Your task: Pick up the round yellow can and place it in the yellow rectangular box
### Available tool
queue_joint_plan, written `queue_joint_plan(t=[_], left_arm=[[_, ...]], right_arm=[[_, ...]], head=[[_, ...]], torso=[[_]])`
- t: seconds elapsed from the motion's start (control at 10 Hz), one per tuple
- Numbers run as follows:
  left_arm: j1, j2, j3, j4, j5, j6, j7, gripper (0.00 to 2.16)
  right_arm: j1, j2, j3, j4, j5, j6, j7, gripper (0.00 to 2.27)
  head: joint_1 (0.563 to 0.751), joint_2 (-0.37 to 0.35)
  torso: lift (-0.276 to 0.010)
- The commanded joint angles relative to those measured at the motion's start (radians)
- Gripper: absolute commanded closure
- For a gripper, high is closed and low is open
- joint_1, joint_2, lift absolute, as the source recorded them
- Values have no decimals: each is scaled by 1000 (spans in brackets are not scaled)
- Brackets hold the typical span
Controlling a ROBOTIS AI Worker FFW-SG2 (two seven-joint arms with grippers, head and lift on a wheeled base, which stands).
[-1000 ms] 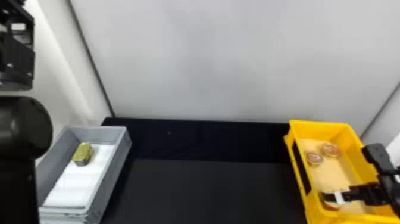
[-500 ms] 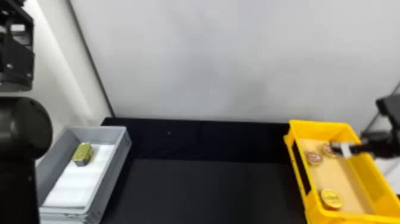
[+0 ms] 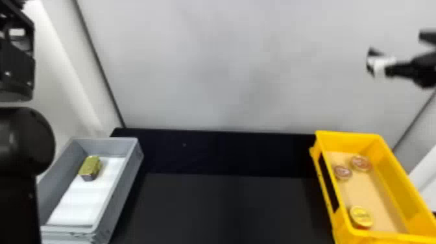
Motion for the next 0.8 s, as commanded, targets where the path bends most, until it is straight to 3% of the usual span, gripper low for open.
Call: queue_joint_plan(t=[0.0,0.2,0.5,0.7], left_arm=[[3,5,8,-3,-1,1,0,140],[9,8,17,-5,-1,-3,0,140],[12,10,27,-6,0,-13,0,140],[18,10,31,-6,2,-16,2,140]], right_arm=[[-100,1,65,-84,-91,-76,-83,96],[-193,-13,119,-89,-134,-222,-195,94],[-330,-80,191,-77,-157,-329,-303,93],[-345,-97,228,-77,-180,-380,-421,78]], head=[[663,54],[663,54],[663,54],[663,54]], torso=[[9],[9],[9],[9]])
